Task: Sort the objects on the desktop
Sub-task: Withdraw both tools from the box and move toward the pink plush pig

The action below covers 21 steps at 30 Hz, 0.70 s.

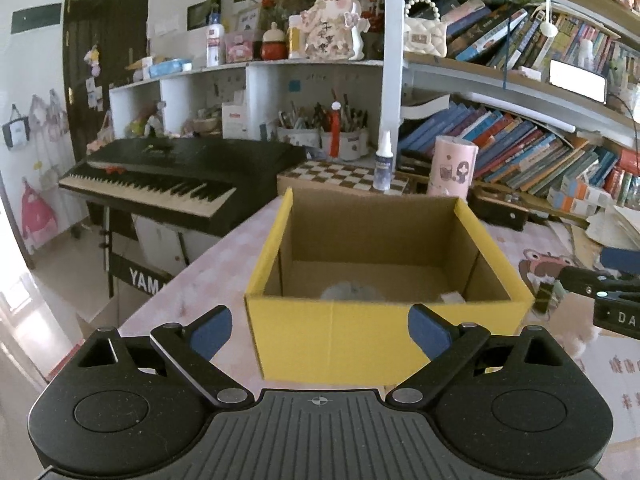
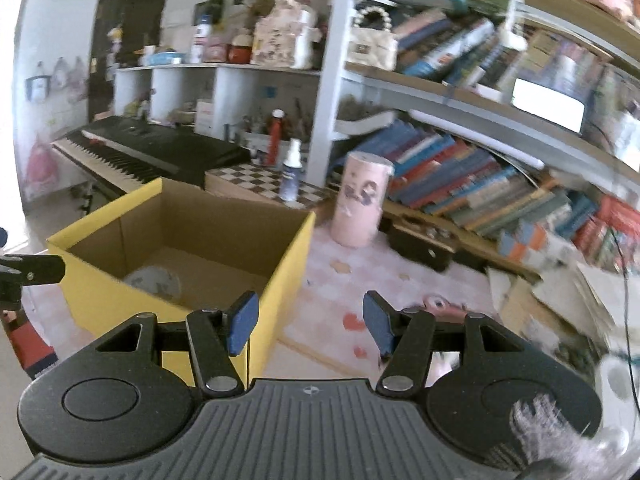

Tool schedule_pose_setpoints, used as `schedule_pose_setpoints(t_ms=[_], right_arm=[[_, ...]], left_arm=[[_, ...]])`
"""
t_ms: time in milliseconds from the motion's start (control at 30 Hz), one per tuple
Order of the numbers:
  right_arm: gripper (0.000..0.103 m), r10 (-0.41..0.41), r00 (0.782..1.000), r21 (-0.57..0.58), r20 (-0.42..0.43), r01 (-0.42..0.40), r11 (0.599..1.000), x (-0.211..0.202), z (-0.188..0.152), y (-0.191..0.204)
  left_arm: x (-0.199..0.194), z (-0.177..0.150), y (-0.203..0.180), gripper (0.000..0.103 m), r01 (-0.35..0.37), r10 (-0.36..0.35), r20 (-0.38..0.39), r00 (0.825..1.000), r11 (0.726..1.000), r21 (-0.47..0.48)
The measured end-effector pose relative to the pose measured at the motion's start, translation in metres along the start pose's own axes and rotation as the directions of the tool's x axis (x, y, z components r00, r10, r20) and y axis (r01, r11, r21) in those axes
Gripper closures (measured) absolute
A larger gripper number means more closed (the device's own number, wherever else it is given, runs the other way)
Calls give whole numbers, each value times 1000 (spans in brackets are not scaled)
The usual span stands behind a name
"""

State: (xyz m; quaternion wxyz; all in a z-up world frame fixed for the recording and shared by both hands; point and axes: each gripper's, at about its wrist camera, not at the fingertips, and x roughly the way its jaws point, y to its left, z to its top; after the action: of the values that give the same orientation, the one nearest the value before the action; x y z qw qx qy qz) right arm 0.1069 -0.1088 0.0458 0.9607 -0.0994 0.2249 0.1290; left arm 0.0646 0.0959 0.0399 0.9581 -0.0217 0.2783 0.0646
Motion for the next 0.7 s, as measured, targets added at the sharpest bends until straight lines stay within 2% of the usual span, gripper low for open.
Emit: schedule_pose_setpoints(t_ms=[167,700], right_arm=[[48,-30,999,62,-43,33,998,-22,-25,7],[44,-75,987,129,-142,94,987,-77,-87,29]], left_arm=[[-17,-16,-1,6,10,-10,-2,1000,1000,16],[-54,-63,-11,6,50,-47,-52,998,997,55]])
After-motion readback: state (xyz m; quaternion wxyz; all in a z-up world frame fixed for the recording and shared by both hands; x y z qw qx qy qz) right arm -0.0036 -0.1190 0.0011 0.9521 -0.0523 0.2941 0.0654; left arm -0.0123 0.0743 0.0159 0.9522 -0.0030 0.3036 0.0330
